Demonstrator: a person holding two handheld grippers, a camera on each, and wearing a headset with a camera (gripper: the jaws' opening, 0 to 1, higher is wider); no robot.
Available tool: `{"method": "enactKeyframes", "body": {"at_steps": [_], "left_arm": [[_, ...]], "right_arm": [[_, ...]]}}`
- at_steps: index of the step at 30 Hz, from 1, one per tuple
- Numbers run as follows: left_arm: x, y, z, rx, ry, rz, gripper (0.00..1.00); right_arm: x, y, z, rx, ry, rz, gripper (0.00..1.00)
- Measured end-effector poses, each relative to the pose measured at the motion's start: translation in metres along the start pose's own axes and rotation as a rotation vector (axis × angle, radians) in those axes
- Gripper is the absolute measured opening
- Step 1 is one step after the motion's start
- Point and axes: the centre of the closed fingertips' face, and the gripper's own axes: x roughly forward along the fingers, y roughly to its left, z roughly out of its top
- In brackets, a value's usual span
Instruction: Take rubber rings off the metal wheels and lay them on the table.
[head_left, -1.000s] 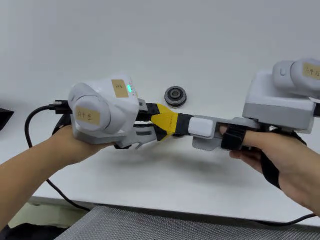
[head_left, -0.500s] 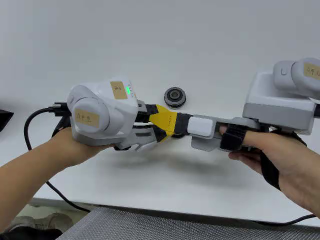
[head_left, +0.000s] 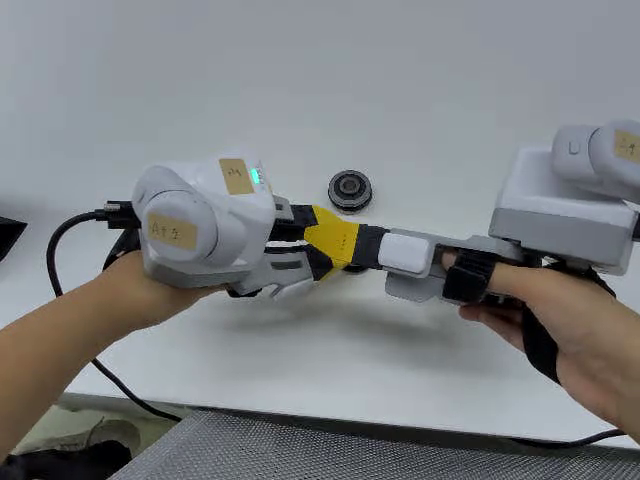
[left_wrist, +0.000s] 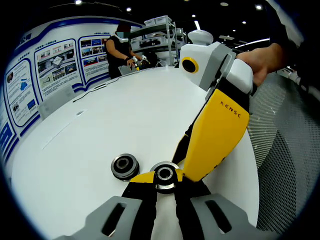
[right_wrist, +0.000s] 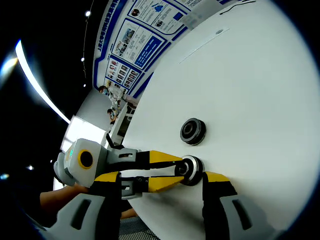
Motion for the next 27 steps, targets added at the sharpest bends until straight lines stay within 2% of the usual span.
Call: {"method": "enactKeyframes", "body": {"at_steps": [2, 9, 14, 19, 27], "left_arm": [[0.0, 0.0, 0.0, 0.0, 0.0, 0.0, 0.12], [0.0, 0.0, 0.0, -0.001, 0.0, 0.001, 0.12], [0.0, 0.001, -0.001, -0.007, -0.002, 0.008, 0.12], [-0.001, 0.003, -0.001, -0.017, 0.003, 0.015, 0.12], [0.0, 0.005, -0.003, -0.01, 0.003, 0.012, 0.12]], "right_arm": [[0.001, 0.003, 0.0, 0.008, -0.004, 0.013, 0.66], [0.001, 0.002, 0.0, 0.009, 0.004, 0.009, 0.67], [0.005, 0.006, 0.001, 0.006, 0.007, -0.006, 0.71], [0.009, 0.005, 0.001, -0.031, 0.02, -0.04, 0.72], [0.011, 0.006, 0.005, -0.05, 0.011, -0.042, 0.74]]}}
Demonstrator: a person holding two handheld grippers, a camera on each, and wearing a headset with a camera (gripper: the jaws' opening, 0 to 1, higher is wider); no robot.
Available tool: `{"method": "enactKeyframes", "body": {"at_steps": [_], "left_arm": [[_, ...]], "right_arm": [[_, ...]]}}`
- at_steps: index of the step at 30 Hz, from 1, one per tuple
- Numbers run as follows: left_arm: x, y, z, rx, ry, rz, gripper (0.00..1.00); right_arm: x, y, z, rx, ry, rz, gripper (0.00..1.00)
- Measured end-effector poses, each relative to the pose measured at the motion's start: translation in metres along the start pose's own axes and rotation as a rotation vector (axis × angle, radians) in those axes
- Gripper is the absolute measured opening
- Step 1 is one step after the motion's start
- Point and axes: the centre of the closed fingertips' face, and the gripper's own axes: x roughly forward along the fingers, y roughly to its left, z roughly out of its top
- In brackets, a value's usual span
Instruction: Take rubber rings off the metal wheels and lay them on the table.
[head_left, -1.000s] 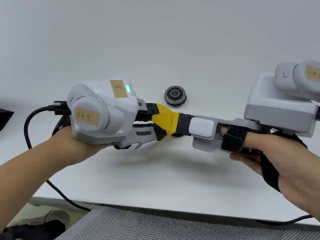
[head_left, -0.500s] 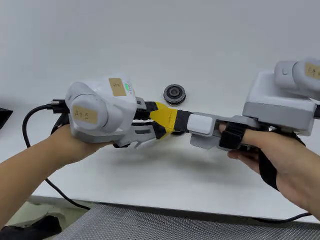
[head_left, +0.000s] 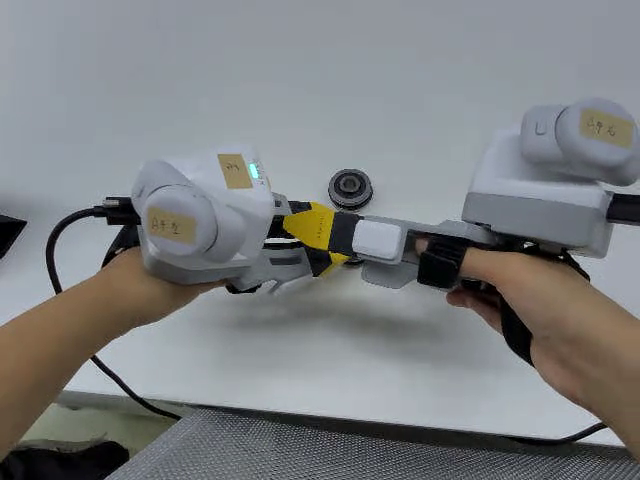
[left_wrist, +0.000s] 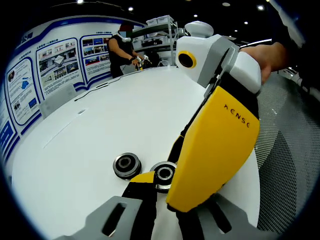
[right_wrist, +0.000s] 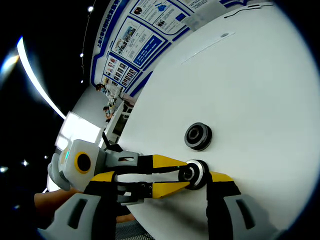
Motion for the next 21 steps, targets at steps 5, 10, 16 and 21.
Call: {"method": "enactKeyframes", "body": {"at_steps": [5, 10, 16, 21], "left_arm": [[0.001, 0.001, -0.001, 0.006, 0.001, -0.005, 0.12], [0.001, 0.001, -0.002, 0.002, 0.001, -0.002, 0.12], [0.003, -0.002, -0.002, 0.008, -0.002, -0.015, 0.12], [0.003, -0.005, 0.0, 0.01, -0.004, -0.016, 0.12]], "right_arm": [[-0.001, 0.001, -0.005, -0.027, 0.018, -0.013, 0.76], [-0.002, -0.004, -0.01, -0.027, 0.041, -0.026, 0.76], [-0.005, -0.006, 0.001, -0.002, -0.011, -0.008, 0.72], [-0.004, -0.009, -0.003, 0.009, -0.003, -0.016, 0.72]]}}
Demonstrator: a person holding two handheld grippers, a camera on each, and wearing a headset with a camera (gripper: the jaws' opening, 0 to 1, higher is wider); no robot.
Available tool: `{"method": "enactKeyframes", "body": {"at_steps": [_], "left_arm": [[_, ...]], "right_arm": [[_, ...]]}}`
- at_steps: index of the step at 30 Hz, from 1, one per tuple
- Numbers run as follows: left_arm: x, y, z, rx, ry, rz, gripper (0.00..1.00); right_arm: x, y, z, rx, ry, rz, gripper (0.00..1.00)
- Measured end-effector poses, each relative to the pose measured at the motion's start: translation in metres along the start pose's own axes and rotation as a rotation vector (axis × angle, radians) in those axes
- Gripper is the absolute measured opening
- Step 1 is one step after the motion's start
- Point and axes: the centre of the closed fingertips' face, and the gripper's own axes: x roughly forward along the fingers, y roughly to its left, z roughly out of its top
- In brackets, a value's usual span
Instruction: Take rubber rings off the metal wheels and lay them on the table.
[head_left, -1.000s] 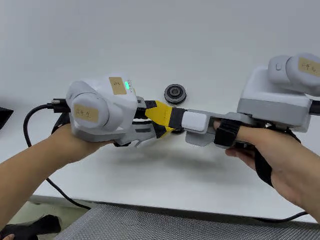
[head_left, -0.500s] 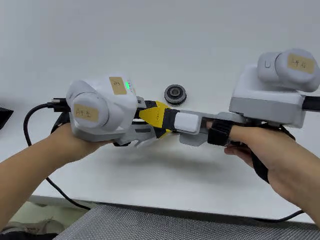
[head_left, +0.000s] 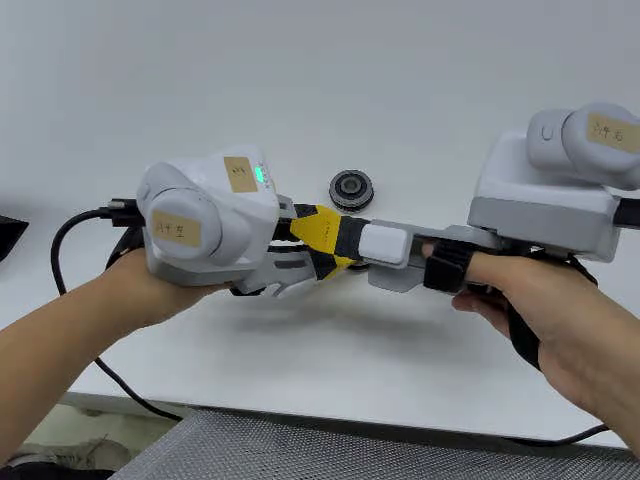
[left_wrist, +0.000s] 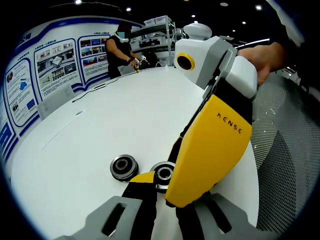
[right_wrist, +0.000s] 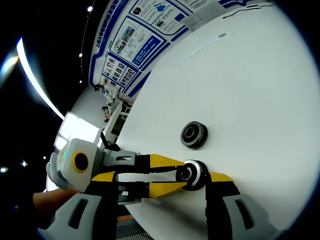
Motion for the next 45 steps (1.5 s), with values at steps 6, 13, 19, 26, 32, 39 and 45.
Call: {"method": "enactKeyframes", "body": {"at_steps": [6, 13, 19, 26, 32, 39, 45], "left_arm": [[-0.001, -0.002, 0.002, 0.001, 0.001, 0.002, 0.12], [-0.002, -0.003, 0.004, -0.002, -0.001, 0.004, 0.12], [-0.002, -0.003, 0.004, -0.003, -0.002, 0.005, 0.12], [-0.002, -0.002, 0.004, -0.003, -0.003, 0.004, 0.12], [-0.002, -0.002, 0.004, -0.004, -0.004, 0.004, 0.12], [-0.002, -0.002, 0.004, -0.004, -0.006, 0.003, 0.12], [-0.002, -0.002, 0.004, -0.004, -0.009, 0.001, 0.12]], "right_arm": [[0.0, 0.003, -0.001, 0.005, -0.002, 0.007, 0.74], [-0.002, 0.004, -0.001, 0.035, -0.016, 0.033, 0.71], [-0.007, 0.004, 0.002, 0.071, -0.039, 0.052, 0.67], [-0.009, 0.004, 0.002, 0.071, -0.043, 0.055, 0.65], [-0.01, 0.001, 0.003, 0.081, -0.044, 0.063, 0.62], [-0.008, -0.002, 0.001, 0.11, -0.025, 0.096, 0.61], [-0.014, -0.005, 0.001, 0.136, -0.037, 0.127, 0.56]]}}
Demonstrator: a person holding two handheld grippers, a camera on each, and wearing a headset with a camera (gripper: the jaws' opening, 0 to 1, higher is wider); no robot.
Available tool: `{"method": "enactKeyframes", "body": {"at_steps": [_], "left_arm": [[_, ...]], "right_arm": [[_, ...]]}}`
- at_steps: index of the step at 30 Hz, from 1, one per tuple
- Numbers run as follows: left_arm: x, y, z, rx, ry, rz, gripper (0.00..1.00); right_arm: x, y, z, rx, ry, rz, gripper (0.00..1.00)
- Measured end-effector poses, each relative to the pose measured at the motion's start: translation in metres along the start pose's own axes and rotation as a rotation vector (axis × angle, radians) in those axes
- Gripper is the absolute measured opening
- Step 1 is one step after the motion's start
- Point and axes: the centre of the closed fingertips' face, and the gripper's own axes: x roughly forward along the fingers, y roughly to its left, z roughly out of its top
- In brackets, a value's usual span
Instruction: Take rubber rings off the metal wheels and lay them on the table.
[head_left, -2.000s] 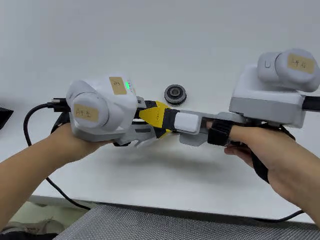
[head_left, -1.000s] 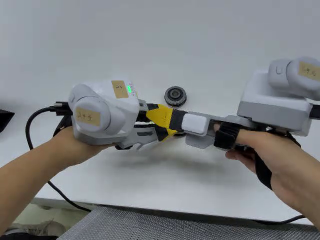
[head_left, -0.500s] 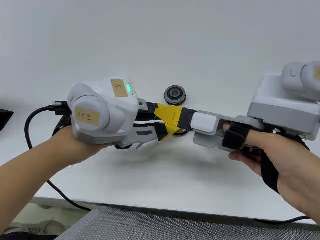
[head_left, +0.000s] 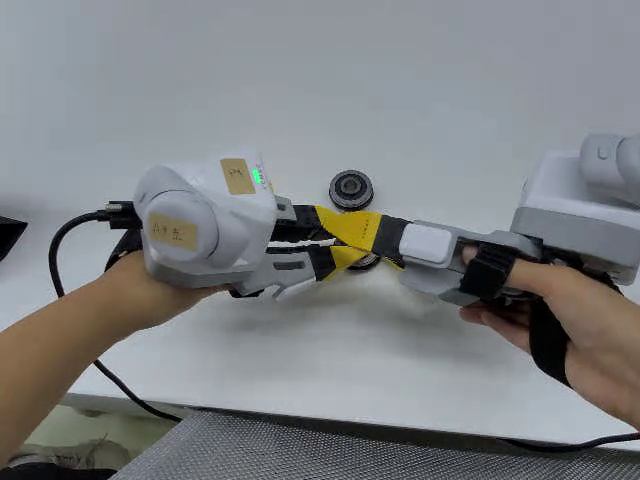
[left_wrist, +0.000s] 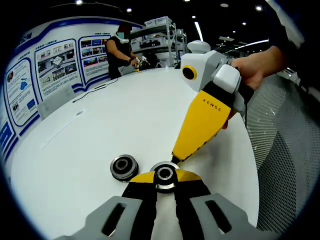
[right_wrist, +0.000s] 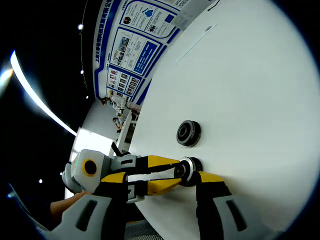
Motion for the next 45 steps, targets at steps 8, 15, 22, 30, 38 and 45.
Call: {"method": "enactKeyframes", "body": {"at_steps": [8, 15, 22, 30, 38, 45], "left_arm": [[0.0, 0.0, 0.0, -0.001, 0.0, 0.0, 0.12], [0.0, 0.0, 0.0, -0.004, -0.002, 0.0, 0.12], [0.001, 0.001, -0.001, -0.006, -0.006, 0.0, 0.12], [0.002, 0.002, -0.002, -0.004, -0.005, -0.002, 0.12], [0.002, 0.003, -0.002, -0.005, -0.005, -0.003, 0.12], [0.002, 0.003, -0.003, -0.005, -0.005, -0.002, 0.12]], "right_arm": [[-0.002, -0.003, 0.001, 0.021, -0.018, 0.009, 0.52], [-0.002, -0.012, 0.002, 0.029, -0.019, 0.006, 0.39], [-0.001, -0.012, 0.0, 0.009, -0.014, 0.0, 0.43], [0.003, -0.013, -0.003, -0.01, -0.008, -0.019, 0.45], [0.0, -0.011, -0.001, 0.044, -0.021, 0.031, 0.42], [-0.003, -0.011, -0.001, 0.049, -0.034, 0.048, 0.41]]}}
